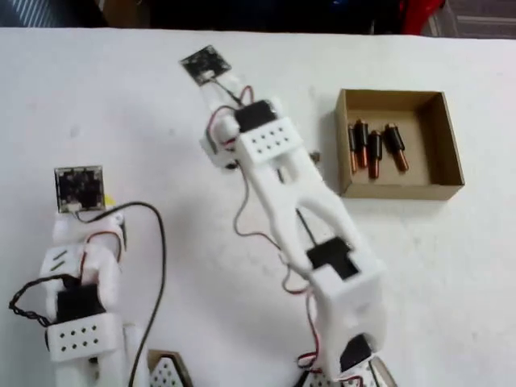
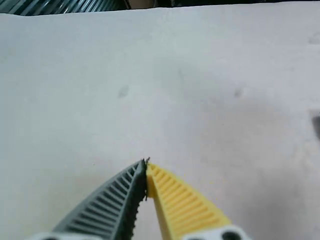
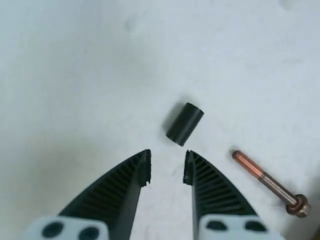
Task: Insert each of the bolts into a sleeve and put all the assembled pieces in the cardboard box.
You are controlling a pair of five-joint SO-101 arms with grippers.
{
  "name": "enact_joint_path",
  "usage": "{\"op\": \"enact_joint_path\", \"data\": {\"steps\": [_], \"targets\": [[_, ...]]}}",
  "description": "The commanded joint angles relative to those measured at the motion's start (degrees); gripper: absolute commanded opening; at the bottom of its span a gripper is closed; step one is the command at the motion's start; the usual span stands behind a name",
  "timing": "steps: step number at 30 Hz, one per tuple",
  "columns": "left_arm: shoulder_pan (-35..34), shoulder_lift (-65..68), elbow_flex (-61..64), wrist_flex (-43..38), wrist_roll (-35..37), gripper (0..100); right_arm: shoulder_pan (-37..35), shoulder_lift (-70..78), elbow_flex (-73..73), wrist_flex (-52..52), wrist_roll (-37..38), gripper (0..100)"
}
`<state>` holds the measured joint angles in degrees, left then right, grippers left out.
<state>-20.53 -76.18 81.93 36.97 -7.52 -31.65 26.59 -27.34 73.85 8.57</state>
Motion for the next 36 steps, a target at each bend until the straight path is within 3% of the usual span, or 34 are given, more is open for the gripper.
{"op": "enact_joint_path", "data": {"steps": [1, 10, 17, 36], "targets": [[-0.75, -0.66, 0.44, -0.88, -0.44, 3, -0.84, 5.76, -12.31, 2.77, -4.31, 10.5], [-0.75, -0.66, 0.53, -0.88, -0.53, 3, -1.01, 22.02, -39.03, 14.64, -7.03, 10.2], [-0.75, -0.66, 0.62, -0.88, -0.53, 3, -1.27, 29.76, -51.34, 20.09, -10.02, 10.2], [-0.75, -0.66, 0.62, -0.88, -0.53, 3, -0.57, 34.77, -52.66, 20.97, -9.93, 10.1]]}}
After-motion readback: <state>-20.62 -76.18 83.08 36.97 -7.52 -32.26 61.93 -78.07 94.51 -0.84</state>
